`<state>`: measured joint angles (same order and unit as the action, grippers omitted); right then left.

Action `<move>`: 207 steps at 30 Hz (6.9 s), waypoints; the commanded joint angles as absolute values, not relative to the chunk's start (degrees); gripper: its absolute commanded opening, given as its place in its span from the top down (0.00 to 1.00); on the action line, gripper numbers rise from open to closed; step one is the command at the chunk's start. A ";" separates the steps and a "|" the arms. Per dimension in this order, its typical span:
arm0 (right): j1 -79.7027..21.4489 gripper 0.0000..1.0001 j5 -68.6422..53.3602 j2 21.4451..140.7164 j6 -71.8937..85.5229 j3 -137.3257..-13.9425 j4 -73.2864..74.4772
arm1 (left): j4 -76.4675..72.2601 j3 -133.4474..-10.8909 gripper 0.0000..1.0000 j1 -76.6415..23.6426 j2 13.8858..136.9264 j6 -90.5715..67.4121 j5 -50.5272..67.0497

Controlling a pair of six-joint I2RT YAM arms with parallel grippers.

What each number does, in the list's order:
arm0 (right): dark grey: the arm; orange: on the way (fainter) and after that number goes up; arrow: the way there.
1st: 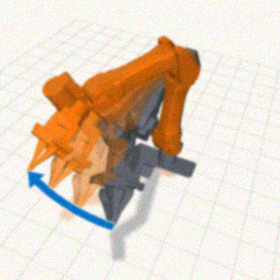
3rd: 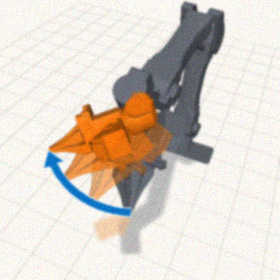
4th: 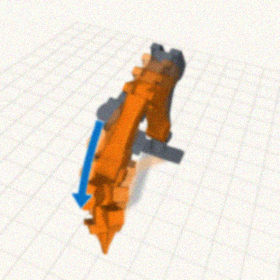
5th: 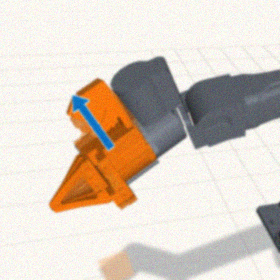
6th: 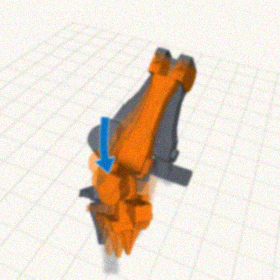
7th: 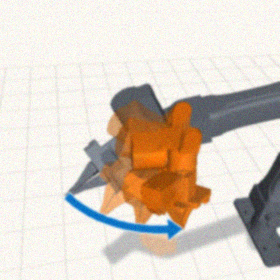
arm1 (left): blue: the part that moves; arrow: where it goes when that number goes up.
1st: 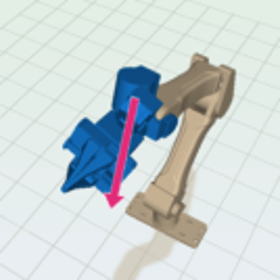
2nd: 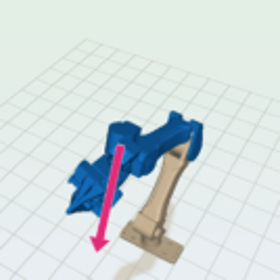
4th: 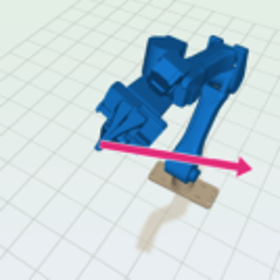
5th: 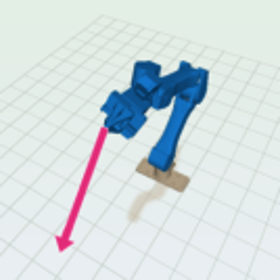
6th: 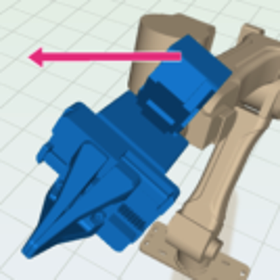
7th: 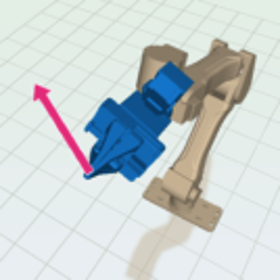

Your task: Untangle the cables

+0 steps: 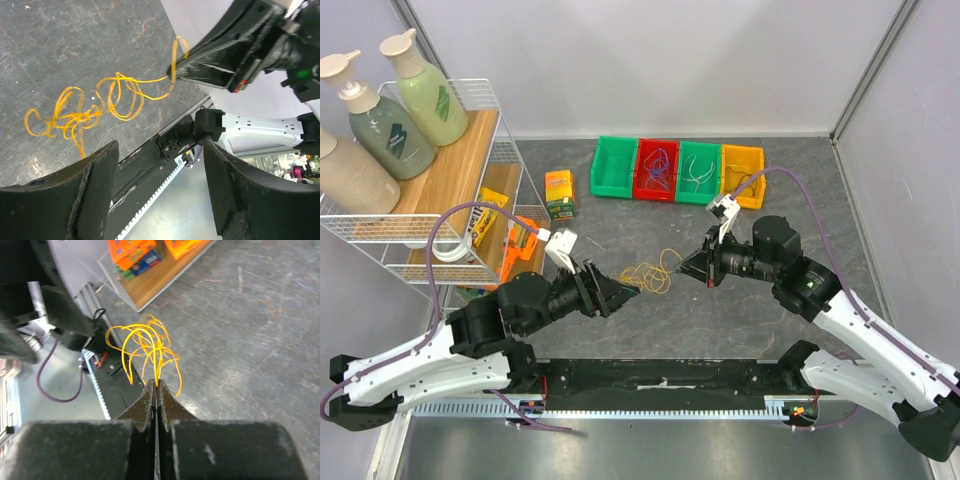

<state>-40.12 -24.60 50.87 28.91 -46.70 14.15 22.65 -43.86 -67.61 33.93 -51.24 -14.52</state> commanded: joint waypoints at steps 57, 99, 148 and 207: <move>-38.15 1.00 60.33 50.43 26.20 -60.82 42.54 | 36.48 -41.04 0.98 -67.59 24.27 -56.43 -18.11; -53.17 0.51 -29.27 56.16 58.01 -30.50 -31.28 | 20.48 -37.44 0.98 -67.59 26.11 -57.13 -12.92; -54.93 1.00 -40.42 49.04 37.61 -34.37 -15.90 | 26.28 -39.46 0.62 -67.59 26.37 -50.27 -10.90; -54.93 1.00 12.77 39.56 35.32 -37.71 27.13 | 28.46 -39.02 0.98 -67.67 17.23 -55.72 -28.90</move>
<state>-55.00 -16.99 43.44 33.91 -34.57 8.23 24.43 -37.74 -67.61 19.53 -52.47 -18.15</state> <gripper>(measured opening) 0.006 0.032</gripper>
